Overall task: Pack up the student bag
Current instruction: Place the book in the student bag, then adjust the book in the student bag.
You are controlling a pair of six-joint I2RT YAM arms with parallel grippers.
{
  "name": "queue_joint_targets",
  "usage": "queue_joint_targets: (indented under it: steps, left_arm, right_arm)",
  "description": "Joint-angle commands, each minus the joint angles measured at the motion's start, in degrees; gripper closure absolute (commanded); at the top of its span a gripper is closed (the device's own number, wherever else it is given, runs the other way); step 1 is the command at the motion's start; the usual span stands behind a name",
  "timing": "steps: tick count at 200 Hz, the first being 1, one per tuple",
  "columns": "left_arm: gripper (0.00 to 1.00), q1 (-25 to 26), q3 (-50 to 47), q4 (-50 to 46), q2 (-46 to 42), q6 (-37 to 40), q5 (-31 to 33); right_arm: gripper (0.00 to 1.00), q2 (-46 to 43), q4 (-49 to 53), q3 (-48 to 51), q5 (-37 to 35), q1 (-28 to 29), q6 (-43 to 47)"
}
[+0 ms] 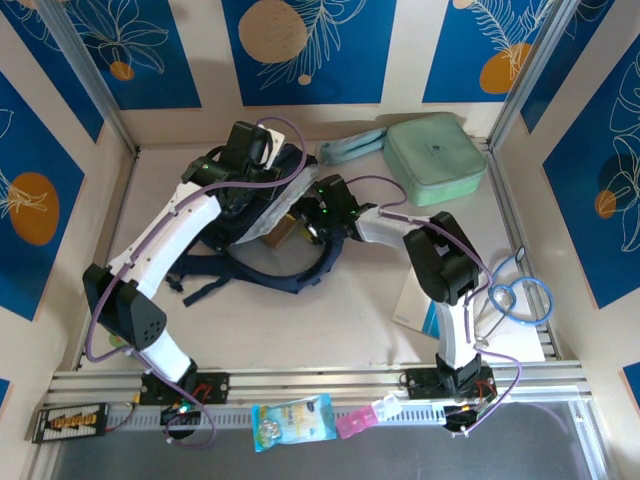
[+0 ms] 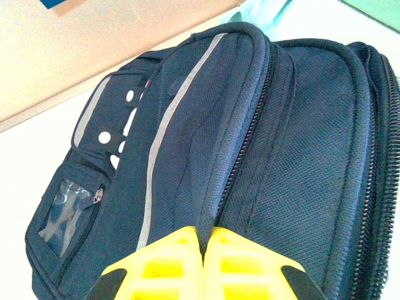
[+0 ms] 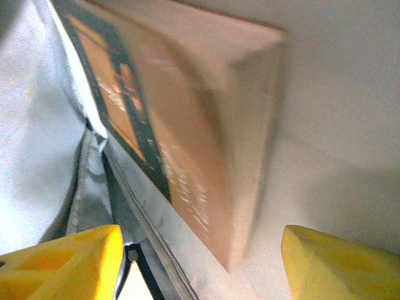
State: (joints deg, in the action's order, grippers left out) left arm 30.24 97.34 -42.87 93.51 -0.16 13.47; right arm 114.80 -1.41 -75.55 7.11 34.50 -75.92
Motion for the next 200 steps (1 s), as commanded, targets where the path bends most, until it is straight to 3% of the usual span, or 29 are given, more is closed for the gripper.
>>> queue_joint_targets:
  steps: [1,50,131,200]
  left_arm:
    - [1.00,-0.29,3.65,4.29,-0.78,-1.41,-0.91]
    - [1.00,-0.39,3.73,4.30,-0.76,-1.73,-1.09]
    - [1.00,-0.38,3.14,4.24,-0.05,-2.02,-7.05]
    - [1.00,-0.36,2.15,5.61,0.52,-3.40,-8.36]
  right_arm:
    - [0.33,-4.72,8.07,0.61,-0.32,-0.18,2.65]
    - [0.58,-1.20,7.89,-1.51,0.05,0.21,4.16]
    - [0.70,6.08,9.91,-8.62,-3.11,2.47,5.71]
    - [0.75,12.09,-2.48,-13.03,-3.25,4.44,-0.02]
